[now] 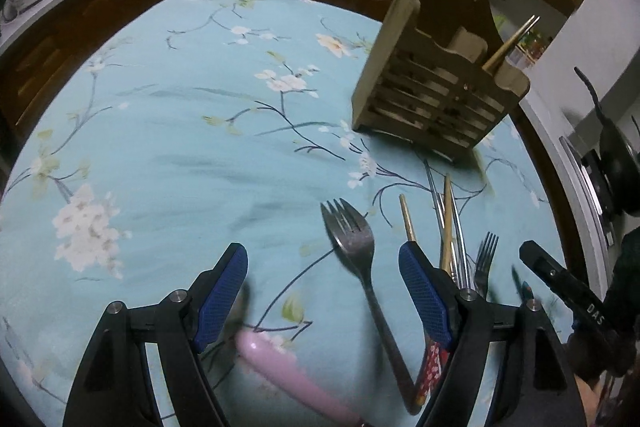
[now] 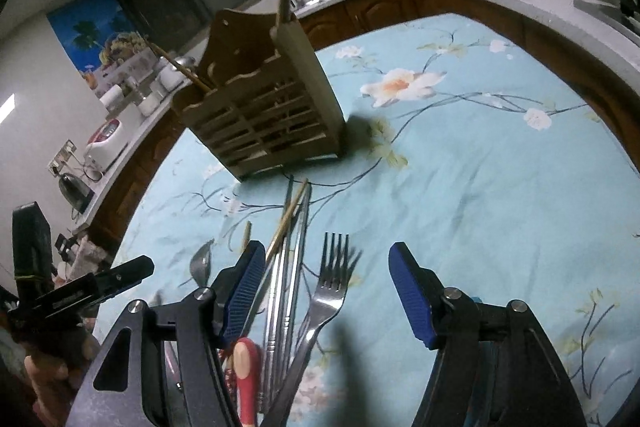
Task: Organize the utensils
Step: 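Move both tools back over the remaining utensils, then grasp a silver fork with the left tool while the right tool grasps a steel chopstick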
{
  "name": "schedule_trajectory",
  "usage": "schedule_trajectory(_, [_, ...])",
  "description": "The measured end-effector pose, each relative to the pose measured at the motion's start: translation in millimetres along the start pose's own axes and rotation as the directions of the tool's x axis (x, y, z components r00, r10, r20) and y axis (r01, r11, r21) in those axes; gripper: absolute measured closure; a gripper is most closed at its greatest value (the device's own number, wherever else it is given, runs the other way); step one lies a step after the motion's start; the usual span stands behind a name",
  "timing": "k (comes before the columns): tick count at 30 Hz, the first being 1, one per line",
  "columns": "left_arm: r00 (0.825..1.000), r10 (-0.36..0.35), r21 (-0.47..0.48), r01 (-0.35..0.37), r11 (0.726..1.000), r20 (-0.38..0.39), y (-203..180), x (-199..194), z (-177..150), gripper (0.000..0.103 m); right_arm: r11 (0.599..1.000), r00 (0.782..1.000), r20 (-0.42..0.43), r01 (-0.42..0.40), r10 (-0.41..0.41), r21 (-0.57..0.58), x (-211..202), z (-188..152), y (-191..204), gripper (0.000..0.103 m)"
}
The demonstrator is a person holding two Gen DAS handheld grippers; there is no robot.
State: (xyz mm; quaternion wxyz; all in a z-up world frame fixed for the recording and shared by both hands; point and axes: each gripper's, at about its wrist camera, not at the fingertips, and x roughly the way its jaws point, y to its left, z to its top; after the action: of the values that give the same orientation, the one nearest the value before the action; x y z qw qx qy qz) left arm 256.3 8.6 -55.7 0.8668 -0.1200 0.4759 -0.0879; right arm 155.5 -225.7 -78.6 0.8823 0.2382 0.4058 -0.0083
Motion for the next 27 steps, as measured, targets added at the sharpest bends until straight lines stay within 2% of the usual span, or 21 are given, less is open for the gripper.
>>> schedule_trajectory(4, [1.0,-0.003,0.006,0.003,1.0,-0.027,-5.2,15.8,4.6,0.026,1.0,1.0,-0.022,0.005,-0.005,0.002,7.0,0.7,-3.7,0.037])
schedule_trajectory(6, [0.999,0.0,0.005,0.0,1.0,-0.036,-8.3,22.9,7.1,0.026,1.0,0.999,-0.037,0.007,-0.008,-0.002,11.7,0.8,-4.1,0.043])
schedule_trajectory(11, [0.998,0.006,0.009,-0.006,1.0,-0.061,-11.9,40.5,12.3,0.027,1.0,0.998,-0.058,0.01,-0.01,0.001,19.6,2.0,-7.3,0.044])
schedule_trajectory(17, [0.996,0.016,0.009,-0.015,1.0,-0.092,-13.8,61.2,15.6,0.033,1.0,0.996,-0.086,0.011,-0.012,-0.009,31.9,3.3,-6.4,0.047])
schedule_trajectory(20, [0.996,0.025,0.019,-0.023,1.0,-0.08,-16.6,65.1,17.2,0.034,1.0,0.995,-0.095,0.016,-0.019,-0.026,37.7,5.2,-3.9,0.055])
schedule_trajectory(22, [0.997,0.031,0.028,-0.029,0.999,-0.077,-18.4,67.3,17.9,0.038,0.999,0.995,-0.099,0.025,-0.03,-0.045,40.4,6.3,-1.5,0.059])
schedule_trajectory(25, [0.996,0.04,0.05,-0.036,0.998,-0.075,-22.4,70.8,19.6,0.048,0.997,0.993,-0.11,0.034,-0.041,-0.062,44.1,8.1,0.5,0.069])
schedule_trajectory(27, [0.996,0.047,0.068,-0.042,0.997,-0.073,-24.8,72.2,20.7,0.053,0.997,0.992,-0.12,0.033,-0.041,-0.072,46.1,8.8,1.6,0.082])
